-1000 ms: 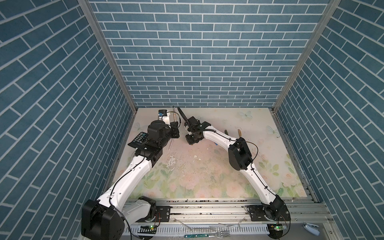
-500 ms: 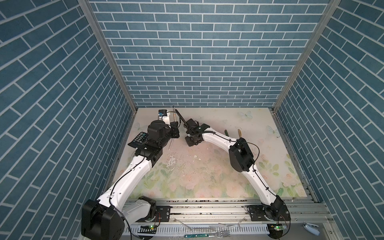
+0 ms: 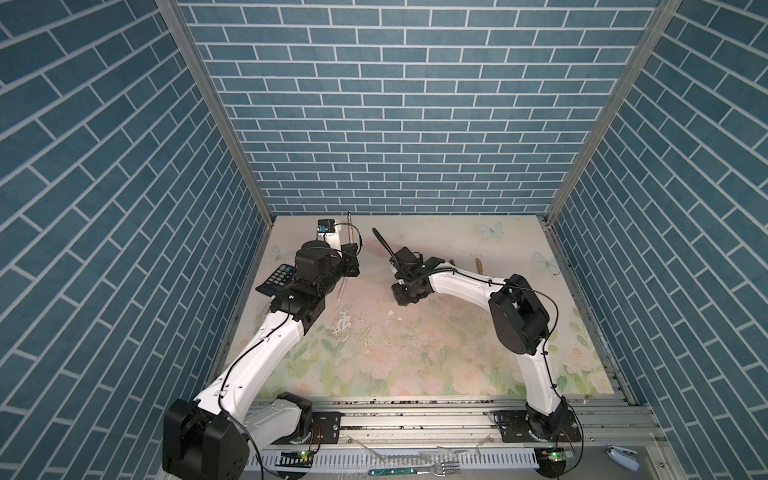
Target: Insert the pens into the pen caps
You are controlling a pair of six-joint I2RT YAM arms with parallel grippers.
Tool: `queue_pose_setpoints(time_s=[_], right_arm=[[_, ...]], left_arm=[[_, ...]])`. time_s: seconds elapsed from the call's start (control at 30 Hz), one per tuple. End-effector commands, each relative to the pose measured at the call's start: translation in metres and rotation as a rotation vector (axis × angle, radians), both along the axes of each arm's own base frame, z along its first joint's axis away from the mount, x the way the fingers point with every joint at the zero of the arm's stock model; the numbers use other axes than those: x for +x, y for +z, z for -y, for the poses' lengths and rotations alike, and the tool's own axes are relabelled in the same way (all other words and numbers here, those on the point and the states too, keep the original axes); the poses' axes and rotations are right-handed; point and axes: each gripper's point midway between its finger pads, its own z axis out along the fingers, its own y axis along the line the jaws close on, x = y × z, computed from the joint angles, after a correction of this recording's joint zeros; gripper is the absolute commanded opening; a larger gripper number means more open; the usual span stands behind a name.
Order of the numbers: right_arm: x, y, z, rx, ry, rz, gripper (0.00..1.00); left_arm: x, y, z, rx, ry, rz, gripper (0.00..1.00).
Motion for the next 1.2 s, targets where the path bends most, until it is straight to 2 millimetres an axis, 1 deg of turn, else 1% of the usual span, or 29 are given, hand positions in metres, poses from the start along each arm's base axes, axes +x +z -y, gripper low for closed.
queue_pose_setpoints(time_s=[0.0, 0.1, 0.17, 0.27, 0.37, 0.47, 0.6, 0.73, 0.87, 1.17], right_arm=[[-0.007, 0.006, 0.019, 0.019, -0.113, -0.005, 0.19], [-0.022, 0.0, 0.03, 0.007, -0.129, -0.051, 0.21], [-0.03, 0.001, 0.033, 0.014, -0.125, -0.079, 0.27], [-0.036, 0.01, 0.034, 0.031, -0.123, -0.109, 0.34], [-0.037, 0.022, 0.034, 0.084, -0.119, -0.139, 0.34], [-0.032, 0.031, 0.036, 0.126, -0.115, -0.158, 0.31], [-0.028, 0.029, 0.042, 0.089, -0.067, -0.192, 0.26], [-0.032, 0.025, 0.042, 0.03, 0.04, -0.233, 0.26], [-0.036, 0.018, 0.041, 0.0, 0.097, -0.268, 0.28], [-0.031, 0.003, 0.039, -0.028, 0.115, -0.285, 0.29]], left_arm=[[0.002, 0.003, 0.0, -0.018, -0.006, 0.017, 0.0], [0.002, 0.003, 0.002, -0.022, -0.01, 0.015, 0.0], [0.002, 0.002, 0.002, -0.023, -0.012, 0.011, 0.0], [0.002, 0.003, 0.002, -0.023, -0.012, 0.012, 0.0], [0.002, 0.003, 0.003, -0.026, -0.018, 0.011, 0.0], [0.001, 0.003, 0.004, -0.027, -0.02, 0.011, 0.0], [0.002, 0.003, 0.004, -0.027, -0.021, 0.009, 0.0], [0.002, 0.002, 0.007, -0.028, -0.034, 0.007, 0.0], [0.002, 0.001, 0.008, -0.027, -0.04, 0.003, 0.0], [0.002, 0.0, 0.012, -0.031, -0.058, -0.003, 0.0]])
